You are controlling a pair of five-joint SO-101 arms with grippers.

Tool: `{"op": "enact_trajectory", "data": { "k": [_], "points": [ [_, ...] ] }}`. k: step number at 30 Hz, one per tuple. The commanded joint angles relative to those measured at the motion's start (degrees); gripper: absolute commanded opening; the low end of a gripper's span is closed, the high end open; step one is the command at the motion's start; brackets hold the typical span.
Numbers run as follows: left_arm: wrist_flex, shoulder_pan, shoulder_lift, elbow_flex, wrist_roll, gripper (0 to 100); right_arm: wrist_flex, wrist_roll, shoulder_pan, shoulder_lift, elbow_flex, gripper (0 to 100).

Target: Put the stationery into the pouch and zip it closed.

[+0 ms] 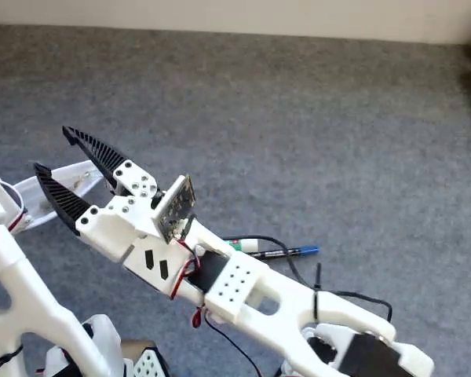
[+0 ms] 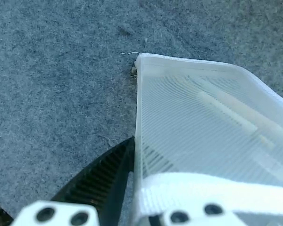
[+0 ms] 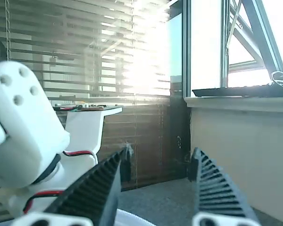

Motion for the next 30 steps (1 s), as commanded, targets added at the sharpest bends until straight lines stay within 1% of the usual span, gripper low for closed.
{"op": "enact_trajectory", "data": {
  "k": [1, 8, 15, 25, 30],
  "points": [
    [-1.41, -0.22, 0.75, 0.13, 0.79, 0, 7.43, -0.44, 0.75, -7.25, -3.56, 19.0],
    [-1.41, -0.22, 0.75, 0.13, 0.79, 0, 21.41, -0.44, 1.80, -14.55, -3.56, 19.0],
    [-1.41, -0.22, 0.75, 0.13, 0.79, 0, 36.70, -0.35, 5.93, -19.47, -3.65, 19.0],
    [-1.41, -0.31, 0.75, 0.13, 0.79, 0, 67.47, -0.44, 11.12, -28.53, -3.30, 19.0],
    [-1.41, -0.31, 0.75, 0.13, 0.79, 0, 78.02, -0.35, 12.79, -31.52, -2.77, 19.0]
  ]
}}
